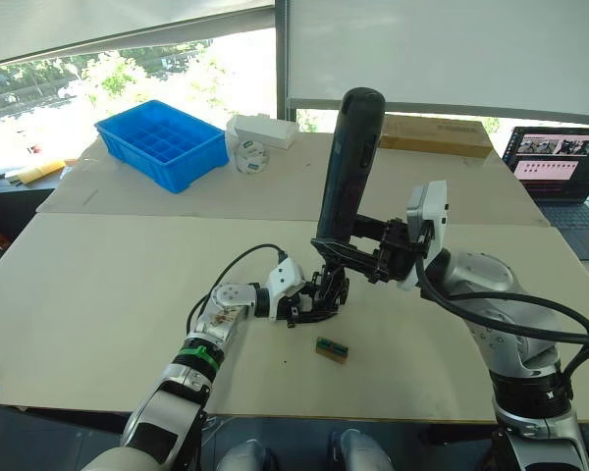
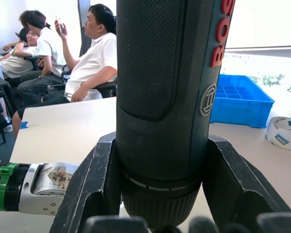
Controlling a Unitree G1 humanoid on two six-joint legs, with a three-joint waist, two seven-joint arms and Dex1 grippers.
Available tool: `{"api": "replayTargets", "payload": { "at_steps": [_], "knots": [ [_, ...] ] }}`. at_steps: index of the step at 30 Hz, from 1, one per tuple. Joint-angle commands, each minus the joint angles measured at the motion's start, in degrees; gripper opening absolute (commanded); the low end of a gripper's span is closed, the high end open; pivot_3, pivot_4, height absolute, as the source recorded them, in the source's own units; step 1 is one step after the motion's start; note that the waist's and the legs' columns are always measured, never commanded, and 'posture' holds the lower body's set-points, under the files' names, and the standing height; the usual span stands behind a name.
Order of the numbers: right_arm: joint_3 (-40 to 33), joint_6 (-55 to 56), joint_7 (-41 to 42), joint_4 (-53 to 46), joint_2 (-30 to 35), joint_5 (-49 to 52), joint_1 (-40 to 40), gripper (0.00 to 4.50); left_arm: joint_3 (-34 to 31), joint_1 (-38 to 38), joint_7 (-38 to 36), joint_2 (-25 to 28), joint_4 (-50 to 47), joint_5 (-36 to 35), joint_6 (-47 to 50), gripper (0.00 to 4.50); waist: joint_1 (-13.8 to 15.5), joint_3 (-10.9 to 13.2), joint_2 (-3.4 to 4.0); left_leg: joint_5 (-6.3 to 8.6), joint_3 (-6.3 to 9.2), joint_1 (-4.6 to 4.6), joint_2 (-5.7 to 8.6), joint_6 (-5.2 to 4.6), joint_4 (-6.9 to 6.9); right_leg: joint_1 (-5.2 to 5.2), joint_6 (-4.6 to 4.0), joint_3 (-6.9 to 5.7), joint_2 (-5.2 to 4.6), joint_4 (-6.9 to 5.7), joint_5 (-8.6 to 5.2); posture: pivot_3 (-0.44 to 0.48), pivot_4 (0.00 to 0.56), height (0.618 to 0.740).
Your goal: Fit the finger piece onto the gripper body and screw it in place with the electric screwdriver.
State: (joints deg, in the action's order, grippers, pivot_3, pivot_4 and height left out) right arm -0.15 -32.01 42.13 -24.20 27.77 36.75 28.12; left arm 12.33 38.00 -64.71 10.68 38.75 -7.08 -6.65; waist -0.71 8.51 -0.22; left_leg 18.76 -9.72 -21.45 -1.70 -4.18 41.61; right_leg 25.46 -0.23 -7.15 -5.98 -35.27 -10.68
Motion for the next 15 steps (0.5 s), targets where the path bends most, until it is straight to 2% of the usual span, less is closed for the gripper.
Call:
{"api": "replayTargets", "payload": {
  "at_steps": [1, 15],
  "knots": [
    [-0.23, 0.52, -0.54, -2.53, 0.03, 0.13, -0.1, 1.92, 0.27, -0.98, -0.09, -0.26, 0.16, 0.4, -0.09, 2.36, 0.0, 0.0, 0.0, 0.0, 0.0, 0.0, 0.0, 0.0, 0.0, 0.0, 0.0, 0.0, 0.0, 0.0, 0.0, 0.0, 0.15, 0.74],
    [1.37, -1.79, -2.85, -1.31, 0.91, -1.65, -1.9, 1.92, -0.03, -1.9, 0.15, -0.52, 0.59, 0.08, -0.77, 2.36, 0.0, -0.01, 0.0, 0.0, 0.02, 0.19, -0.01, 0.0, -0.01, -0.18, 0.0, 0.01, -0.03, 0.0, 0.0, 0.0, 0.15, 0.74]
  ]
}}
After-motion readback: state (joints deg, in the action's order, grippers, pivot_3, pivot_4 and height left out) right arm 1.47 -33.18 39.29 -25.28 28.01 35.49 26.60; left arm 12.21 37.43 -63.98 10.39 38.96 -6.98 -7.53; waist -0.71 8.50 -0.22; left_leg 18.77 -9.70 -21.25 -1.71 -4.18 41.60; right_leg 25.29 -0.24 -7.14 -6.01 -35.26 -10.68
